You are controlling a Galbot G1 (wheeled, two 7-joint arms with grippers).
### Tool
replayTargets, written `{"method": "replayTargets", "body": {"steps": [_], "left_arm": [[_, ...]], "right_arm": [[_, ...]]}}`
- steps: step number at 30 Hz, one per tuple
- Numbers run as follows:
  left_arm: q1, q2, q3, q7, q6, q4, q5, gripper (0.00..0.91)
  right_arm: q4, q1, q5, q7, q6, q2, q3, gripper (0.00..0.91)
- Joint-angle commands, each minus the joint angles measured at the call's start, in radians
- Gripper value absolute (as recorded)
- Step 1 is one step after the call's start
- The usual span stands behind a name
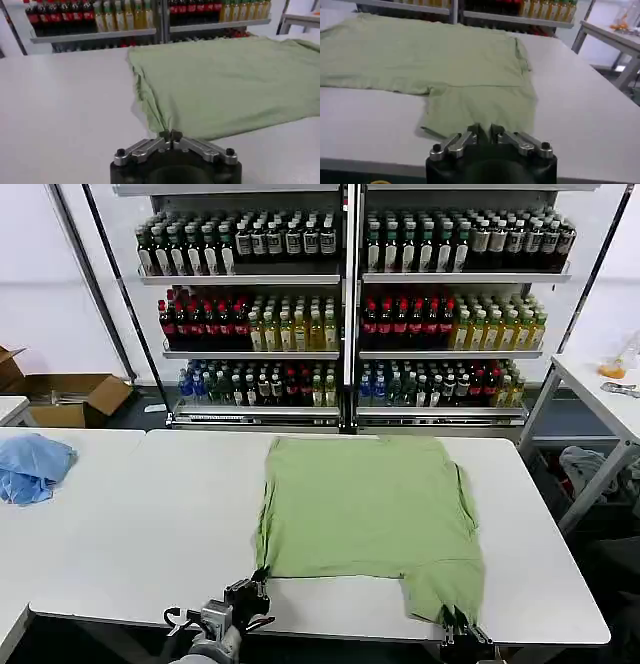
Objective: Fold and organize the clothes.
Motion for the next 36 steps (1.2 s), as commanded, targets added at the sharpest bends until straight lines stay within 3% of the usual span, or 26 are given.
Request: {"method": "replayTargets", "body": {"steps": [1, 13, 19, 27, 36], "left_arm": [[0.059, 0.017, -0.058, 0.004, -0.037, -0.102, -0.077, 0.03], [0.141, 0.055, -0.134, 0.01, -0.047, -0.254, -0.132, 0.03], [0.125, 0.066, -0.125, 0.019, -0.047, -0.275, -0.148, 0.03], [-0.013, 0.098, -0.071, 0.032, -0.051, -0.128, -0.142, 0.03], [-0.224, 0.084, 0.022, 0.036, -0.051, 0.076, -0.111, 0.03]], "right_arm": [[0.071, -0.047, 0.017, -0.003, 0.035, -0.021, 0.037, 0.0], [0.244, -0.13, 0.069, -0.005, 0.075, -0.055, 0.143, 0.0], [0.263, -0.074, 0.093, -0.002, 0.104, -0.071, 0.153, 0.0], [0.098, 0.178, 0.115, 0.005, 0.098, -0.148, 0.128, 0.0], [-0.104, 0.399, 0.129, 0.002, 0.076, -0.207, 0.056, 0.0]]}}
